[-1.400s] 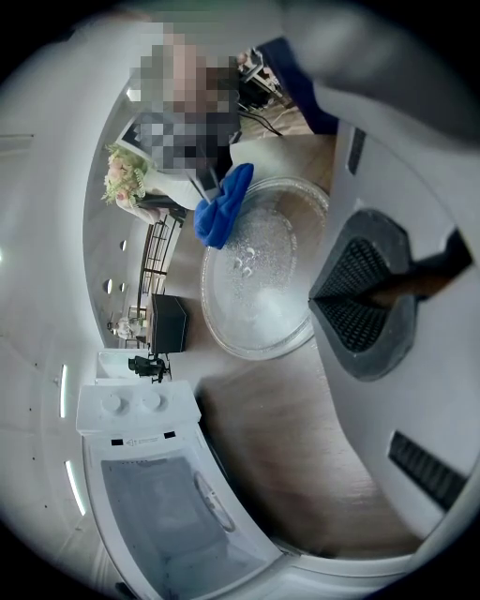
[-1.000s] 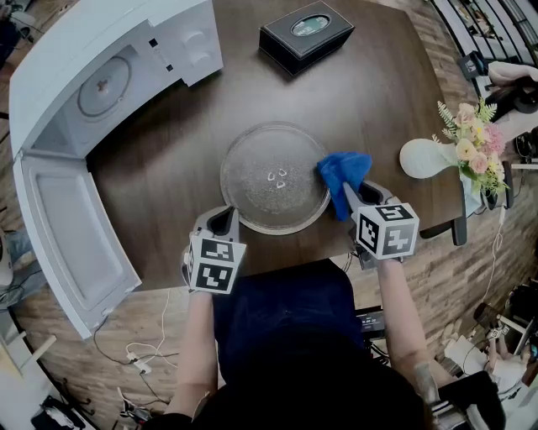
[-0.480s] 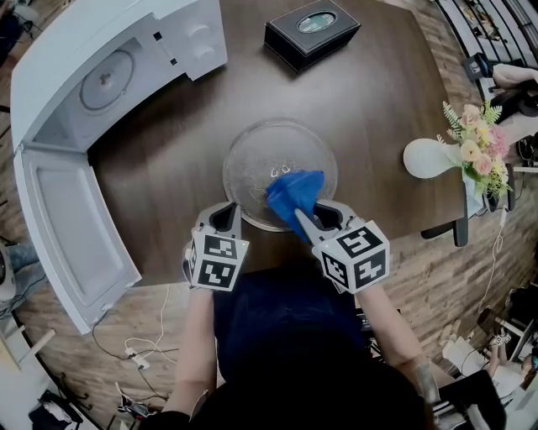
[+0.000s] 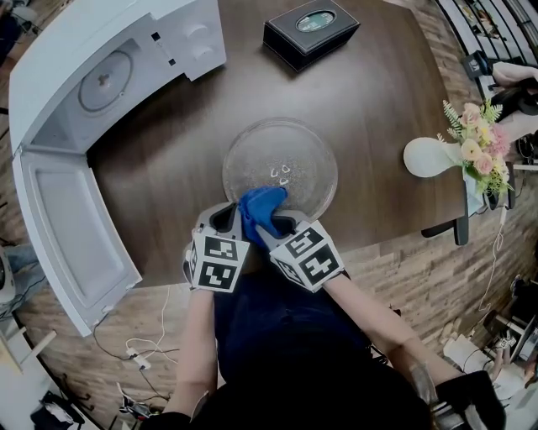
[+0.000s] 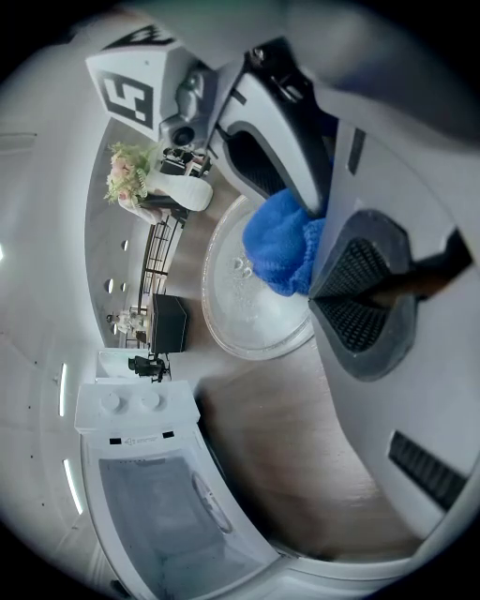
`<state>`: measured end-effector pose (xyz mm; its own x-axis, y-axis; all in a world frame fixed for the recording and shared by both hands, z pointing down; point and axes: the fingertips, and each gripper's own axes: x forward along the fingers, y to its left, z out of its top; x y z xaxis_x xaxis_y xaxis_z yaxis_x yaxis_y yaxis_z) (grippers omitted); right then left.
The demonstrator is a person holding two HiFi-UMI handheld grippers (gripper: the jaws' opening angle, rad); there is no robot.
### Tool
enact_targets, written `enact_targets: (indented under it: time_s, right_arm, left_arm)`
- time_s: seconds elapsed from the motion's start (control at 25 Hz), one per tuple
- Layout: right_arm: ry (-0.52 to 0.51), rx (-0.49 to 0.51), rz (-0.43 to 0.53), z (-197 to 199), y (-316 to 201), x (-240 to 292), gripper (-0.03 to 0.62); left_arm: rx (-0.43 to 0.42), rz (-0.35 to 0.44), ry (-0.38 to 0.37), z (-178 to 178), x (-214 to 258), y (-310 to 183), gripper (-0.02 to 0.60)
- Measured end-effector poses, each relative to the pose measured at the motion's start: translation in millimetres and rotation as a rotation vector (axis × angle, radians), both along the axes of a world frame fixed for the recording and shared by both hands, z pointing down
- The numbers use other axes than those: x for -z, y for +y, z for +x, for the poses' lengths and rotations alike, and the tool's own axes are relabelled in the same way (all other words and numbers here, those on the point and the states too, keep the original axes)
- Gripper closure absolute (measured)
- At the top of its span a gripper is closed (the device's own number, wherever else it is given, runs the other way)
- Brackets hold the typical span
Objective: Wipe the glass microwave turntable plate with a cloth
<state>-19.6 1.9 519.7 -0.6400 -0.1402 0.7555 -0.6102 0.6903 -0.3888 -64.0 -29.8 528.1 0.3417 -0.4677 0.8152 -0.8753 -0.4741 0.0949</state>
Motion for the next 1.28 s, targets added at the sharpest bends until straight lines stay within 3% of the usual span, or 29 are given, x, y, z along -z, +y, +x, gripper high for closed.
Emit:
enact_targets:
  time_s: [0.4,1.28]
  right_arm:
    - [-0.004,-0.052,-0.02,10.8,-3.6,-4.7,0.542]
    - [0.084,-0.144,-0.015,89.2,-18.1,-5.2,0.542]
  left_arm:
    - [-0.01,0.005,-0.002,-0.4,0.4,-1.5,0.578]
    - [-0.016,0.005,-0.008,0.1,0.7,-1.7,0.578]
